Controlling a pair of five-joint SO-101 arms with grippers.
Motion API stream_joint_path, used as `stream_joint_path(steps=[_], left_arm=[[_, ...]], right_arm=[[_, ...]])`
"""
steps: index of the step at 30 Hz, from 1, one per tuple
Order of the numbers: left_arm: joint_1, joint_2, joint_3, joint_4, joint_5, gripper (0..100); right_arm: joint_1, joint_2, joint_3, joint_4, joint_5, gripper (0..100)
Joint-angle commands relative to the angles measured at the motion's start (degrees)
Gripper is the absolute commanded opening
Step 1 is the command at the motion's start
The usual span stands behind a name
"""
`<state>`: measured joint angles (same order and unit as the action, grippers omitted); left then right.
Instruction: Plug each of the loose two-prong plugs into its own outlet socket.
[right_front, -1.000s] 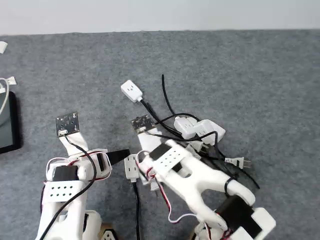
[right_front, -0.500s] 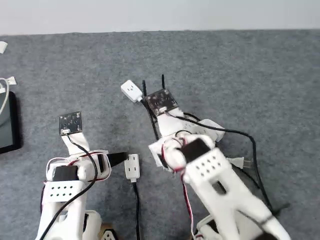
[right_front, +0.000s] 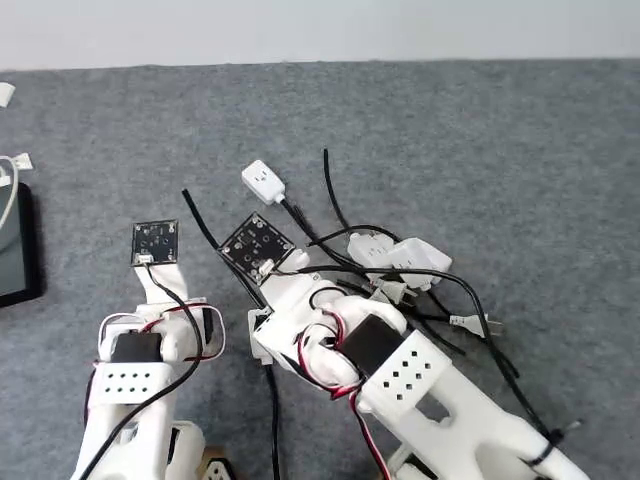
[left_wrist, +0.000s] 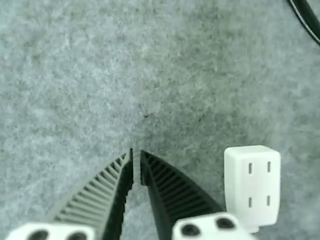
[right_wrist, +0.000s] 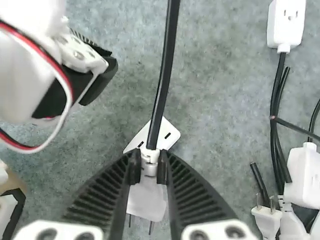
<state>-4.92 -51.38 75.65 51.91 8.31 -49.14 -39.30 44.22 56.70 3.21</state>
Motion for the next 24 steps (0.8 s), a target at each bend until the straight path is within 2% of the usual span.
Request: stream_joint_path(steps=[1,6,9,11,13,21,24], left_arm=[[0.3,2.7,-2.1,-1.4,-0.7,1],[-0.2,19.9,-10.2,-1.1,-1.9,1],[-1.7,27.2,-15.4,1.9,-7.4,1],[-1.3,28.7,-15.7,3.4,-14.2,1],[-0.1,28.0,-14.6,3.4,-19.3,1],[3.9,14.7,-6.4,3.3,-20.0,1],[5.0,7.5,-2.6,4.0,-23.0,1]], right_arm=[[-0.1,-2.6,-4.0,-0.9,1.3,0.8],[-0.1,-8.1,-3.6,0.0,1.3,0.8],[-0.1,-10.2,-3.4,0.5,1.3,0.8],[-0.1,-10.0,-3.4,0.4,1.3,0.8],[-0.5,-8.9,-3.4,0.0,1.3,0.8],[-0.6,0.7,-3.4,-3.8,1.2,0.8],[-0.6,2.7,-3.5,-4.4,1.2,0.8]])
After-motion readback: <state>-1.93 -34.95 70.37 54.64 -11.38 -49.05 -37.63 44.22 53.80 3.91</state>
